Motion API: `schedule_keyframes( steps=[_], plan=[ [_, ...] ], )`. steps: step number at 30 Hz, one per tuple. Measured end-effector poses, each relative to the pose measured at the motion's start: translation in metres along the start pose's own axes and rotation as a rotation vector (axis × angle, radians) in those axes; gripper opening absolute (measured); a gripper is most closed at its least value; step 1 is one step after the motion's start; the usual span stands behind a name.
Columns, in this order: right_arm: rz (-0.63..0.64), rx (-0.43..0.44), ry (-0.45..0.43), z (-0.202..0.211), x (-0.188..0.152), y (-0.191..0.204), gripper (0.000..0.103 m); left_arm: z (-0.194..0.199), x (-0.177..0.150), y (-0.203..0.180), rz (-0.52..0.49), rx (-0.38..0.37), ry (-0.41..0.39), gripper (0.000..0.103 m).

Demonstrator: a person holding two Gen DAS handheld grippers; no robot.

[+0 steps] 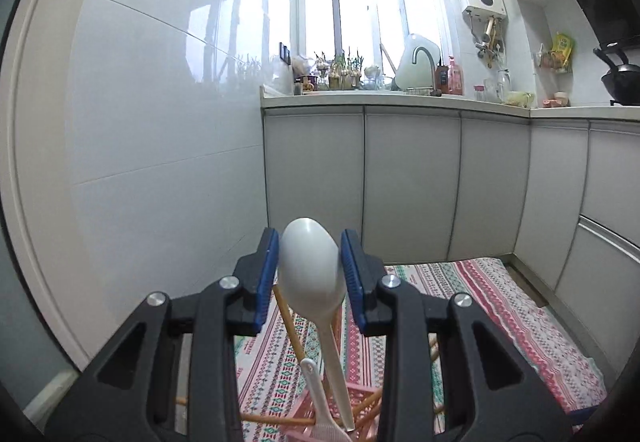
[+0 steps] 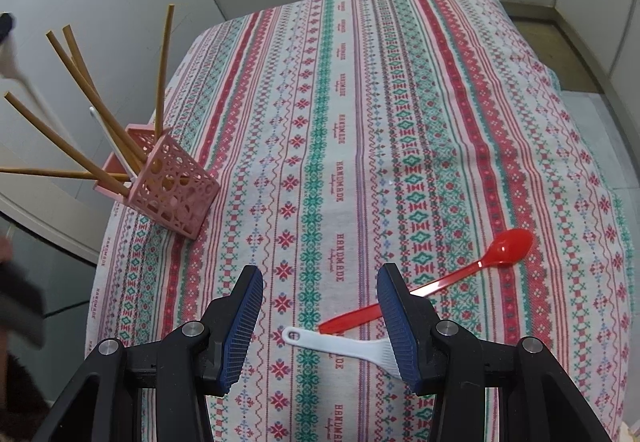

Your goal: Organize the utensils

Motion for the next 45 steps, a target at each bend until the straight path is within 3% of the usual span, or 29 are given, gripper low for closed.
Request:
schedule_keyframes(
  steps=[9,14,18,25,30,34,45],
  plan=[
    [-0.026,-0.007,-0.015,0.005,0.003,-0.011,0.053,-0.014,-0.018,0.000,0.030,-0.042,0.012,0.035],
    [-0.035,-0.007,-0.015,0.007,0.003,-0.015,0.053,-0.018,-0.026,0.000,0.038,-0.061,0.062,0.036],
    [-0.039,-0.003,-0.024,0.010,0.003,-0.015,0.053,-0.013,-0.023,-0.002,0.043,-0.082,0.093,0.052],
    [-0.062,-0.001,-0.039,0.021,0.005,-0.023,0.053,0.014,-0.010,0.007,0.075,-0.086,0.155,0.069],
    [-0.085,-0.029,-0.021,0.024,0.003,-0.042,0.055,0.038,-0.013,0.017,0.098,-0.081,0.277,0.075],
    [-0.103,-0.063,0.000,0.027,-0.004,-0.060,0.060,0.059,-0.018,0.008,0.052,-0.107,0.392,0.080],
    [-0.159,-0.152,0.064,0.027,-0.026,-0.121,0.064,0.076,-0.091,-0.083,-0.084,-0.369,0.682,0.083]
  ],
)
Point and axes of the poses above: each gripper's, at about its wrist camera, not at the fingertips, and z roughly against the way its jaws point, y to its left, x to its top, the point moved 7 cm from there along -z, roughly the way its jaws point, and after that the axes turned 1 degree about y, right-handed, at the moved point
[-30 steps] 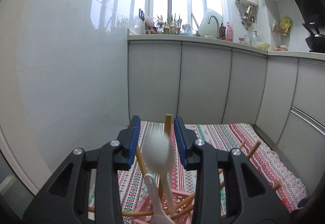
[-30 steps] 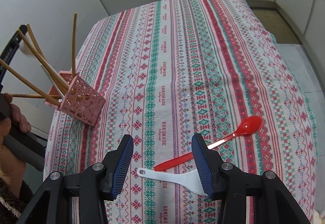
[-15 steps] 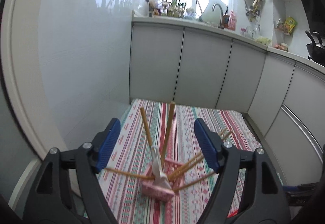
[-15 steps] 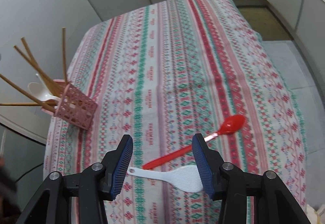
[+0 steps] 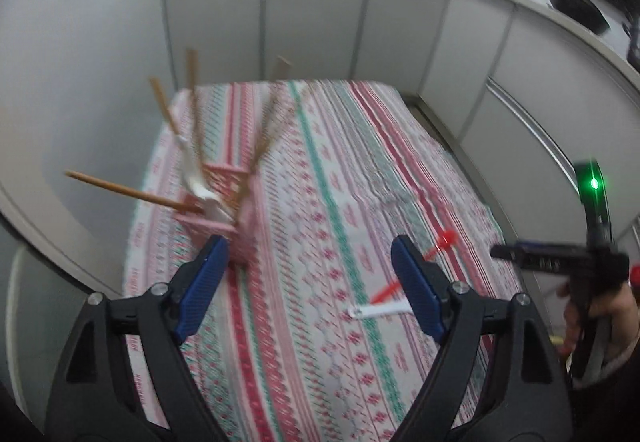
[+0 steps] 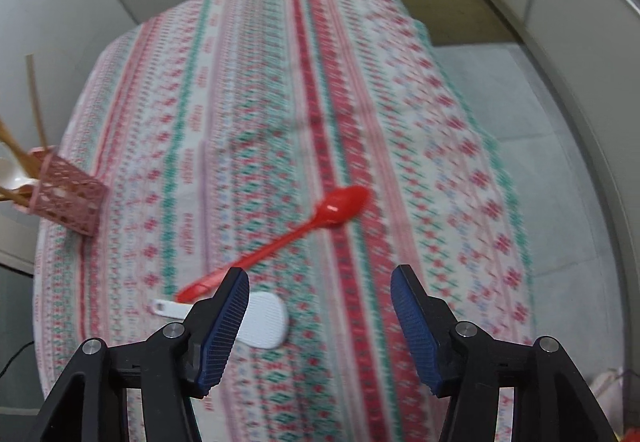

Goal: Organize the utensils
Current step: 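Move both open tools back over the red spoon on the cloth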

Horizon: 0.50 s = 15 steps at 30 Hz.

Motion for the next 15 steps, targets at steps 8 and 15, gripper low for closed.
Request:
schedule_keyframes(
  steps=[8,15],
  plan=[
    [-0.045,-0.031,0.025,-0.004,-0.001,-0.035,0.064,-0.079,-0.052,-0.069,-0.171,-0.082,0.248,0.083],
    [-0.051,-0.031,0.037,-0.006,-0.005,-0.046,0.064,-0.130,-0.085,-0.119,-0.263,-0.067,0.333,0.083]
  ],
)
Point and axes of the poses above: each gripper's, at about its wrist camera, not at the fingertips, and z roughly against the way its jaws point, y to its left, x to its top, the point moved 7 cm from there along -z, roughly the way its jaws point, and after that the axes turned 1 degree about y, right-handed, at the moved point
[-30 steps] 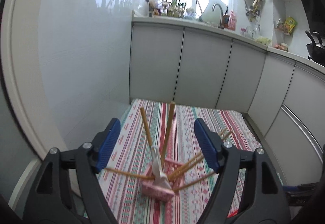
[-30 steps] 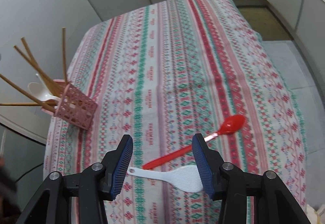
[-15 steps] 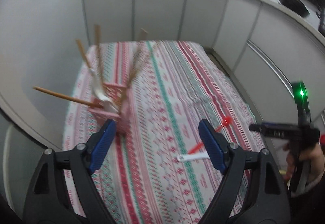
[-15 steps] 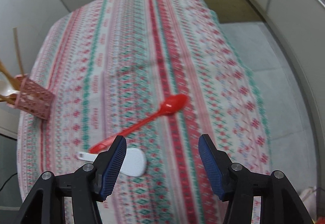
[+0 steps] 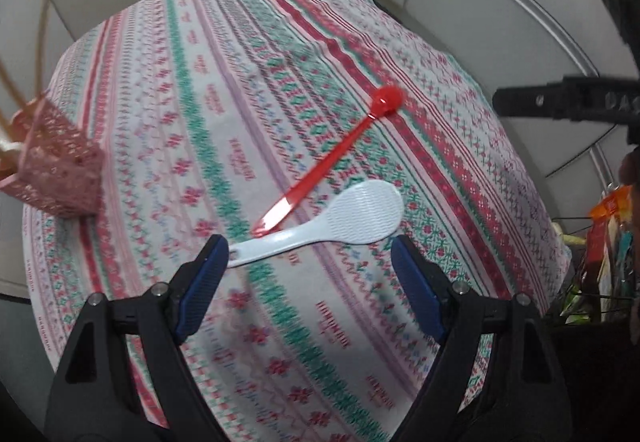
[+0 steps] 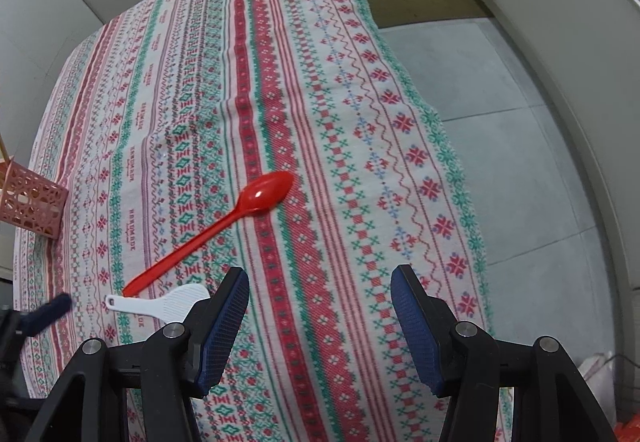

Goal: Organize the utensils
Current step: 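Move both open tools back over the red spoon on the cloth, then grasp the red spoon handle with the right tool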

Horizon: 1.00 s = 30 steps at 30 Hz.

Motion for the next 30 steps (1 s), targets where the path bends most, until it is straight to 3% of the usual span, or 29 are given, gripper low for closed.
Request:
schedule_keyframes(
  steps=[4,8,11,13,15,18,21,30],
  plan=[
    [-0.004,0.002,0.000,0.001,0.000,-0.007,0.064,-0.018,0.005,-0.025,-0.022,0.027,0.016,0.081],
    [-0.019,0.001,-0.002,0.002,-0.001,-0.017,0.064,-0.029,0.010,-0.038,-0.026,0.076,0.014,0.072],
    [-0.036,0.002,-0.001,0.002,-0.001,-0.025,0.064,-0.036,0.010,-0.037,-0.010,0.132,0.014,0.052],
    [-0.048,0.004,0.000,0.002,-0.002,-0.029,0.064,-0.039,0.010,-0.036,0.006,0.140,0.017,0.046],
    [-0.057,0.006,0.003,0.001,-0.002,-0.031,0.064,-0.037,0.011,-0.034,0.002,0.151,0.011,0.026],
    [-0.069,0.008,0.006,-0.001,-0.002,-0.032,0.064,-0.032,0.012,-0.030,-0.009,0.171,0.000,0.011],
    [-0.074,0.013,0.009,-0.005,-0.001,-0.028,0.064,-0.017,0.015,-0.019,0.006,0.150,-0.025,0.005],
    [-0.088,0.032,0.037,-0.024,0.005,-0.005,0.064,0.038,0.023,0.036,0.122,0.076,-0.120,0.002]
  ],
)
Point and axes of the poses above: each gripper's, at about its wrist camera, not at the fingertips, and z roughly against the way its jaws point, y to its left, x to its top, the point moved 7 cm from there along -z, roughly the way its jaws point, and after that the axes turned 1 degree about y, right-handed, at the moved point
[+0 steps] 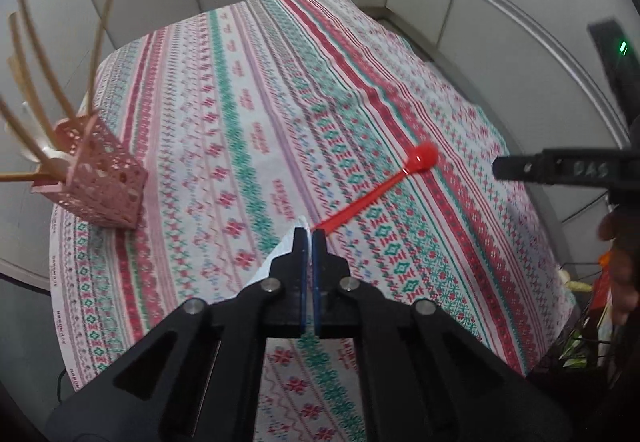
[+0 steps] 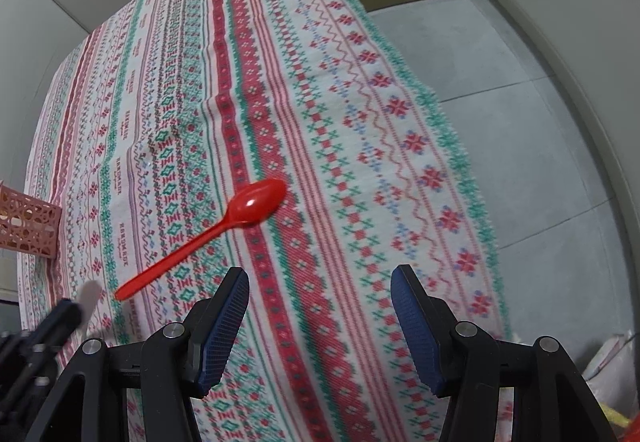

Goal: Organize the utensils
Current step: 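Grasp the red spoon handle with the right tool, then lift and carry the red spoon with the right tool toward the basket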

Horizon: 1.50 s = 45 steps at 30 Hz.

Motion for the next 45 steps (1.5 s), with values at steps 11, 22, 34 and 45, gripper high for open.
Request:
schedule_keyframes(
  steps=[11,22,34,45],
  plan=[
    [-0.106,0.041,0.051,-0.050,0.020,0.035,0.064,0.045,0.007,0.043,0.107,-0.100,-0.087,0.002],
    [-0.105,-0.161,0.010,-0.081,0.037,0.052,0.038,0.061,0.002,0.087,0.207,-0.174,-0.111,0.002],
    [-0.108,-0.022,-0.006,-0.071,0.029,0.069,0.027,0.091,0.003,0.116,0.261,-0.203,-0.182,0.002],
    [-0.051,0.133,-0.152,0.005,0.025,0.107,0.027,0.160,0.023,0.150,0.332,-0.246,-0.381,0.002]
  ],
)
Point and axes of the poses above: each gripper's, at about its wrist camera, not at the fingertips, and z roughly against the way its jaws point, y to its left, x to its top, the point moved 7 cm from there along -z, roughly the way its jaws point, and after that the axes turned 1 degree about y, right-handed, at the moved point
